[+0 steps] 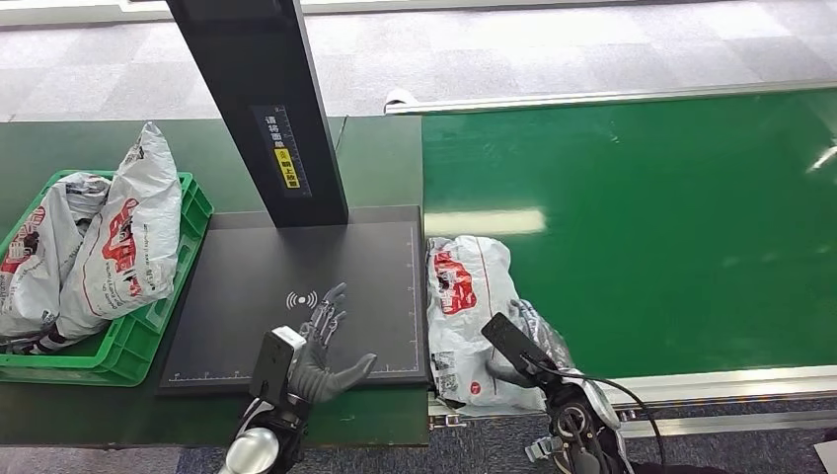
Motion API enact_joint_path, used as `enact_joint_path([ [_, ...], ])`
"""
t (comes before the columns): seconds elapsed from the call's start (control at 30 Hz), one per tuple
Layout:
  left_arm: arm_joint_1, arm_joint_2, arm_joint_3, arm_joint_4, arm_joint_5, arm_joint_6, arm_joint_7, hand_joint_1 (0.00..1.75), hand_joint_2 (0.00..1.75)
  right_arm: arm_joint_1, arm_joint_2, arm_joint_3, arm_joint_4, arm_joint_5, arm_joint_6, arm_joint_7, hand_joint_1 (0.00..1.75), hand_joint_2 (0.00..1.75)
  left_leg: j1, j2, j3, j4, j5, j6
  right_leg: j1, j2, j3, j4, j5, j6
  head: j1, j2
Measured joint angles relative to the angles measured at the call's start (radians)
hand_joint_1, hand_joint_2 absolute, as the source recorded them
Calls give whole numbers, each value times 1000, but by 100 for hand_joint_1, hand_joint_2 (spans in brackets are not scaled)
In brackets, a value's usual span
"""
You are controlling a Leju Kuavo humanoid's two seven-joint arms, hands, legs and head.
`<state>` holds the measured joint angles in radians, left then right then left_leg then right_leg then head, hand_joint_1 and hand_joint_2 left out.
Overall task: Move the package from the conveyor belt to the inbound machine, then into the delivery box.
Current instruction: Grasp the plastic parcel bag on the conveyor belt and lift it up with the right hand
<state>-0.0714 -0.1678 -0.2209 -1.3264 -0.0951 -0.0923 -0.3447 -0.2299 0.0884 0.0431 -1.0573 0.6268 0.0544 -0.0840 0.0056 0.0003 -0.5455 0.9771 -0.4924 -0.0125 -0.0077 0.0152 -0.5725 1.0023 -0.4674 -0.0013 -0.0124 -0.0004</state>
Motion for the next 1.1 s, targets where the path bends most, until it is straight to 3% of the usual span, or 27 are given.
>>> enact_joint_path([
  [0.1, -3, 0, -1, 7, 2, 0, -8, 0, 175, -27, -4, 13, 46, -25, 51, -74, 0, 175, 0, 0, 0, 0, 0, 0, 0, 0, 0, 0, 0, 0, 0, 0],
  [0.37, -6, 0, -1, 12, 2, 1, -13, 0, 175, -56, -13, 28, 101, -34, 62, -101, 0, 175, 0, 0, 0, 0, 0, 0, 0, 0, 0, 0, 0, 0, 0, 0],
  [0.53, -13, 0, -3, 25, 0, 9, -20, 0, 175, -93, -16, 45, 157, -53, 93, -187, 0, 175, 0, 0, 0, 0, 0, 0, 0, 0, 0, 0, 0, 0, 0, 0],
  [0.73, -19, 0, -9, 48, 1, 10, -23, 0, 175, -173, -17, 72, 283, -21, 89, -126, 0, 175, 0, 0, 1, 0, 0, 0, 0, 0, 1, 0, 0, 0, 0, 0],
  [1.07, -25, 0, -10, 68, 2, 10, -24, 0, 175, -222, -17, 88, 373, -17, 86, -119, 0, 175, 0, 0, 3, 0, 0, 0, 0, 0, 3, 0, 0, 0, 0, 0],
  [1.1, -25, 0, -11, 68, 2, 10, -24, 0, 175, -224, -17, 89, 377, -15, 85, -115, 44, 175, 0, 0, 3, 0, 0, 0, 0, 0, 3, 0, 0, 0, 0, 0],
])
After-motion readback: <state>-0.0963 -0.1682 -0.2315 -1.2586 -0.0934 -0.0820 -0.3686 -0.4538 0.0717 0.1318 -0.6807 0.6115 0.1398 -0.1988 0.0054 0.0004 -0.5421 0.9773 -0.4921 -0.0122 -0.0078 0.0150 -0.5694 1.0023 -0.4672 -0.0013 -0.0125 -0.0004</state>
